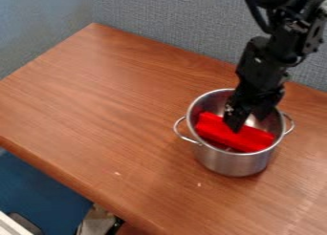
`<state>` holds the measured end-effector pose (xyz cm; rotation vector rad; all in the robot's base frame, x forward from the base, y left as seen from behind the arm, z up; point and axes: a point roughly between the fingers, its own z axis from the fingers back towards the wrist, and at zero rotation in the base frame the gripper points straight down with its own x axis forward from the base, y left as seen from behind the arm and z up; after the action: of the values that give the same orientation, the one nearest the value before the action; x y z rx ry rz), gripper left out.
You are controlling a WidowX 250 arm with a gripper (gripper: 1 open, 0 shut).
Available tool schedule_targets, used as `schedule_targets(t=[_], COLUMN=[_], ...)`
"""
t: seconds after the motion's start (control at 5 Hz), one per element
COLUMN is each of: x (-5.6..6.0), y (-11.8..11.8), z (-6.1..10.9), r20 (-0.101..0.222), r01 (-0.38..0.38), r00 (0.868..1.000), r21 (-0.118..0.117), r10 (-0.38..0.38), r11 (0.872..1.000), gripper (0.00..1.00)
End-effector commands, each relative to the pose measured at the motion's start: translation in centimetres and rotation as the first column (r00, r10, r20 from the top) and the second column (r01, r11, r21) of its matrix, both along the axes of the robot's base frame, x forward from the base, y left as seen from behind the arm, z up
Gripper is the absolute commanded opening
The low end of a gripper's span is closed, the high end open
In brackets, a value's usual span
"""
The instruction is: Move the red object from the metal pot to the table
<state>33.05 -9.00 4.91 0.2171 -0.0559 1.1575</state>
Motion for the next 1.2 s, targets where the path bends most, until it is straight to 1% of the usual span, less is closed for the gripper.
schedule_targets(t=[0.0, 0.2, 0.4, 0.8, 1.0], x=[1.9, 2.6, 3.2, 3.6, 3.7], y=[-1.8, -2.4, -3.1, -1.0, 0.0], z=[1.3, 2.2, 2.8, 1.6, 1.0], r20=[0.031, 0.053, 0.073, 0.031, 0.009], r01=[0.048, -0.001, -0.051, -0.100, -0.124], r00=[0.998, 0.999, 0.996, 0.994, 0.992], r21=[-0.022, -0.023, -0.017, -0.082, -0.114], r10=[-0.047, 0.002, 0.052, 0.103, 0.126], r11=[0.999, 1.000, 0.999, 0.992, 0.986], gripper=[1.00, 1.00, 1.00, 1.00, 1.00])
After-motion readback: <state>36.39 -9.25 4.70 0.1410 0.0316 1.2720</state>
